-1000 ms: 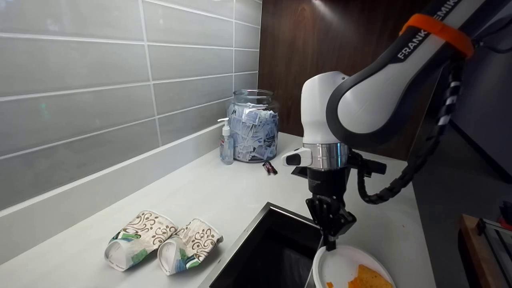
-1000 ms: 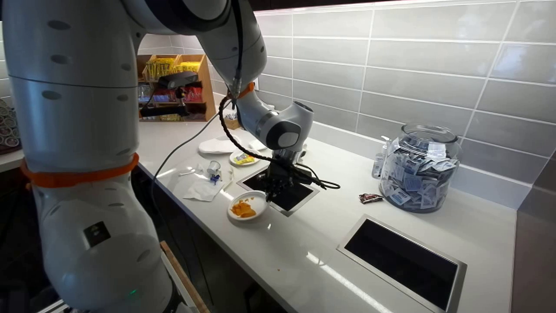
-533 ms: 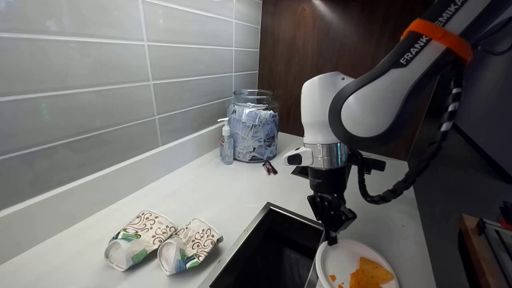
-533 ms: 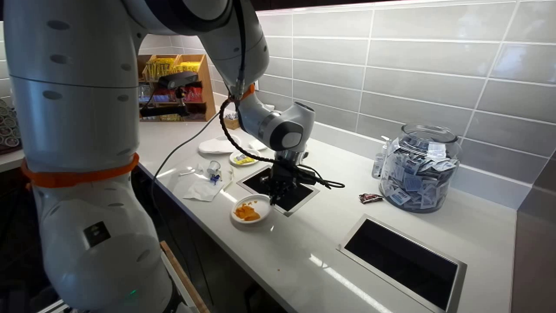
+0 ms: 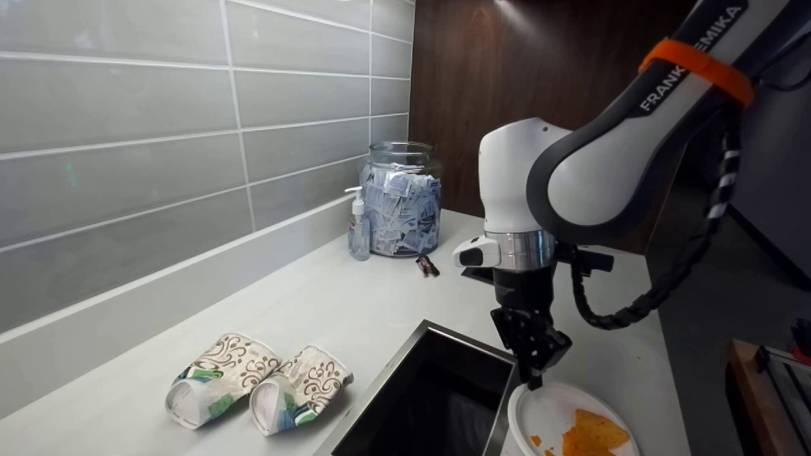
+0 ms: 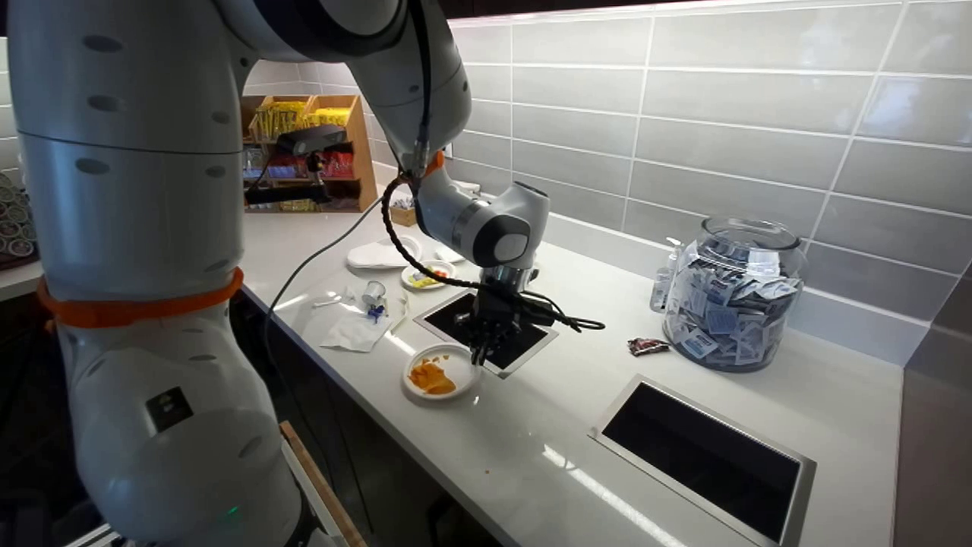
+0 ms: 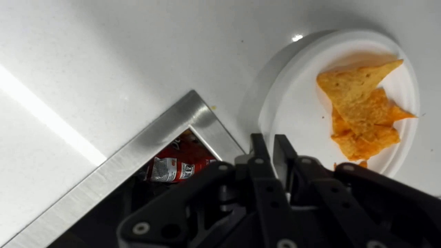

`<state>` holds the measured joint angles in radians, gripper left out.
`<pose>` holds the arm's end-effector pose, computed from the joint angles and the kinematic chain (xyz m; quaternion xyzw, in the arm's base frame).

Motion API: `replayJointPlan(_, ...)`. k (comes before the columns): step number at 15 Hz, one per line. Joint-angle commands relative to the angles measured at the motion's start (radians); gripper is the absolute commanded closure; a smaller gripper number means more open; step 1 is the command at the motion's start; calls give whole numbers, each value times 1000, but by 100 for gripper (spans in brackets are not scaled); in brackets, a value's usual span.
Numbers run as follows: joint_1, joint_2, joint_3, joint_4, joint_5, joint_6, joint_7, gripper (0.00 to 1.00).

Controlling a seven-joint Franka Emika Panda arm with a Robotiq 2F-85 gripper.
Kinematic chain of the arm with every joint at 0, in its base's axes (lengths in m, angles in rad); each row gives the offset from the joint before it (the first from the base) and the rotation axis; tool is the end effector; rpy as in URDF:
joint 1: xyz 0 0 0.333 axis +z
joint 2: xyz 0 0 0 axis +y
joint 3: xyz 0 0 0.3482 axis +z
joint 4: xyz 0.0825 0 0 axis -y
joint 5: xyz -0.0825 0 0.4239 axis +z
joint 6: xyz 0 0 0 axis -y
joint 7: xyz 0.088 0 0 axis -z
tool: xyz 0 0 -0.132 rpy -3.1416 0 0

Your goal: Pour the snacks from the white plate into the left trash chute.

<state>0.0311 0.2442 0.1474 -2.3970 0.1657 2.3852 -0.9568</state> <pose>0.4832 0.0954 0.1703 -0.8685 -0.4746 0.0922 0.1098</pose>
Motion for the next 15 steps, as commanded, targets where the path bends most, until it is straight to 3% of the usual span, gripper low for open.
replayJointPlan(1,-6,-18,-2,-25,-25,-17,29,54)
replayJointPlan(5,-6,-36,5,-36,2,-21,52,25)
replayJointPlan(8,5,-77,13,-56,36,-11,142,3)
replayJointPlan(11,24,-107,35,-78,111,14,269,0)
replayJointPlan(15,77,-151,60,-137,102,84,472,0)
